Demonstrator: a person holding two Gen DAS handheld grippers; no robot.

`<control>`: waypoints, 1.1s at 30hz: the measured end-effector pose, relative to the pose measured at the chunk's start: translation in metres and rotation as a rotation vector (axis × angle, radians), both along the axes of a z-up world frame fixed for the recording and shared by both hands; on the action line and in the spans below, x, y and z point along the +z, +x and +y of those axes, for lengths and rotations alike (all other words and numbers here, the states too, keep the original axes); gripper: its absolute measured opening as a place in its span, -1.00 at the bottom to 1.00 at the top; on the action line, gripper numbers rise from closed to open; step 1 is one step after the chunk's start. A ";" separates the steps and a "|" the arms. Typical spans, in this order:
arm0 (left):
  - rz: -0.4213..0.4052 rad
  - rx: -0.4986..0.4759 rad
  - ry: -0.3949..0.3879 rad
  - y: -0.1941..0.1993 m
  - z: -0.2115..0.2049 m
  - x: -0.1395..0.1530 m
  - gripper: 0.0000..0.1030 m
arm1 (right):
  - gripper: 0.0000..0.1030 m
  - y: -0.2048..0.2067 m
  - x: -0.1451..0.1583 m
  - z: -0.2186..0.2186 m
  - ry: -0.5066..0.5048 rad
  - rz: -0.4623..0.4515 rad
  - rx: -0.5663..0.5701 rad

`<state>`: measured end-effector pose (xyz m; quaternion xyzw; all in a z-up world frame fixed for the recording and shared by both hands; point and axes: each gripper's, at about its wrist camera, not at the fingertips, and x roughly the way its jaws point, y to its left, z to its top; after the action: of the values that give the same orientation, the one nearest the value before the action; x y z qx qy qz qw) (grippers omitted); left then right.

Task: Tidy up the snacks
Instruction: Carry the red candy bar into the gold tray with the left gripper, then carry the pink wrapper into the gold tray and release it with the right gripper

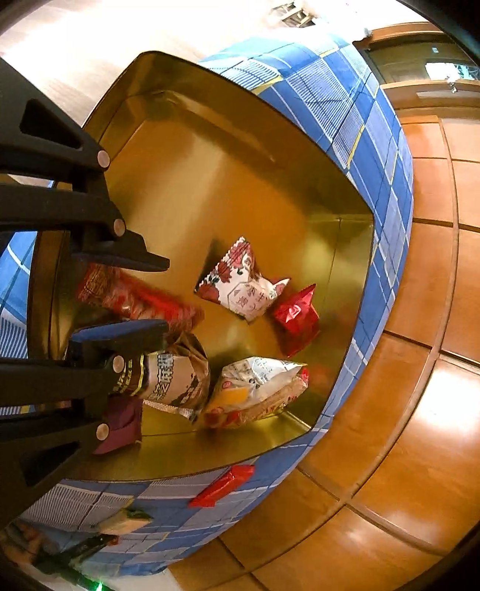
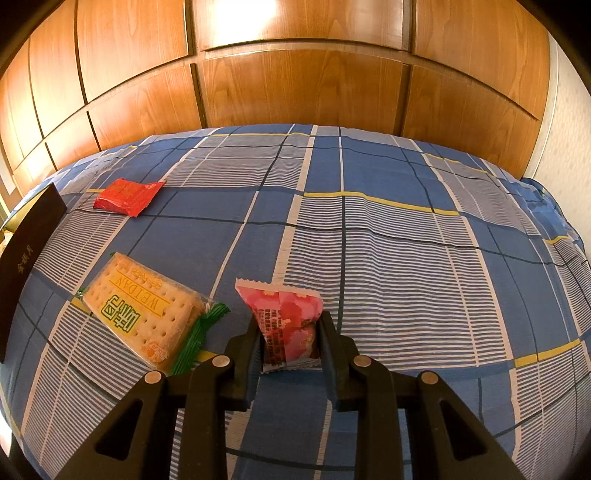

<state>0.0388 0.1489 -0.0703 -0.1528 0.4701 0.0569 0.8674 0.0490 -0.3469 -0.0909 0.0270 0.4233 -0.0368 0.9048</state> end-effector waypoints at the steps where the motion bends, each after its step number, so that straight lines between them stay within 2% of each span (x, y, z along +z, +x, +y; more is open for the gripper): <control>1: -0.005 0.004 0.009 -0.001 0.000 0.001 -0.45 | -0.45 0.000 0.000 0.000 -0.001 0.001 0.000; 8: -0.048 0.020 0.104 -0.007 -0.008 0.014 -0.38 | -0.45 0.002 0.001 0.002 -0.013 0.011 0.000; 17: -0.117 -0.020 0.177 -0.015 -0.028 0.034 -0.34 | -0.47 0.005 0.004 0.005 -0.024 0.042 0.006; 27: -0.134 -0.043 0.192 -0.019 -0.033 0.039 -0.34 | -0.48 0.006 0.012 0.014 0.049 0.075 0.013; 33: -0.135 -0.035 0.196 -0.021 -0.031 0.039 -0.34 | -0.49 0.003 0.036 0.037 0.072 0.026 0.082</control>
<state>0.0179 0.1174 -0.0318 -0.0624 0.4052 0.0771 0.9088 0.0515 -0.3098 -0.0546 0.0418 0.4368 0.0154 0.8985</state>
